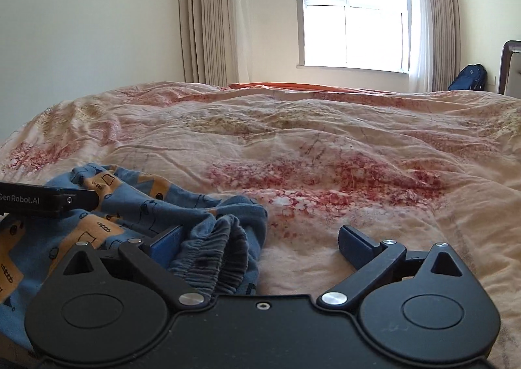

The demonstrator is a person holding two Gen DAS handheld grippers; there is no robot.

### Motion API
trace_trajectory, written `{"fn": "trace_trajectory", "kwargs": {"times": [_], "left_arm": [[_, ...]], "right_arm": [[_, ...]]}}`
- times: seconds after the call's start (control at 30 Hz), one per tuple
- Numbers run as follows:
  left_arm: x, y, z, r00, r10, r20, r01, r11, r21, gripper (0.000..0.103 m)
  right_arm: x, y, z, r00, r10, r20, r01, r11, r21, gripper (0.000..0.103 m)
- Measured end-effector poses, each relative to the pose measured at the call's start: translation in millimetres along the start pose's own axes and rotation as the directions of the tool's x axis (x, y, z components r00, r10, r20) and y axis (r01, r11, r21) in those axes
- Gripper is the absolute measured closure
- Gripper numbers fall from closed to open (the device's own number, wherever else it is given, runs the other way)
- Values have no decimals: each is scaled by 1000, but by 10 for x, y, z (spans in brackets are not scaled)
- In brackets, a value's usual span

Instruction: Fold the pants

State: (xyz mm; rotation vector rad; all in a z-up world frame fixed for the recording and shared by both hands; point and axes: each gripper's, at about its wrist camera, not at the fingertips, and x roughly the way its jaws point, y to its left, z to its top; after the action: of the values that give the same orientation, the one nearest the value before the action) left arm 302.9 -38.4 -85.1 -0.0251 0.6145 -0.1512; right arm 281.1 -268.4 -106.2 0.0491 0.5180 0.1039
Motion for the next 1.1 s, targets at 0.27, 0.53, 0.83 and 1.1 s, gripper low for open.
{"fn": "trace_trajectory", "kwargs": {"times": [0.27, 0.53, 0.83, 1.1], "left_arm": [[-399, 39, -113, 999, -33, 30, 33, 999, 7, 1], [-729, 126, -450, 999, -46, 10, 47, 998, -40, 1], [-942, 148, -597, 999, -38, -21, 37, 998, -51, 1], [-976, 145, -626, 999, -35, -28, 34, 998, -56, 1]], "right_arm": [[-277, -2, -8, 999, 34, 42, -37, 997, 60, 1], [-625, 72, -306, 999, 27, 34, -29, 998, 49, 1], [-889, 95, -448, 1000, -7, 23, 6, 999, 44, 1], [-981, 80, -547, 1000, -8, 3, 8, 999, 50, 0]]}}
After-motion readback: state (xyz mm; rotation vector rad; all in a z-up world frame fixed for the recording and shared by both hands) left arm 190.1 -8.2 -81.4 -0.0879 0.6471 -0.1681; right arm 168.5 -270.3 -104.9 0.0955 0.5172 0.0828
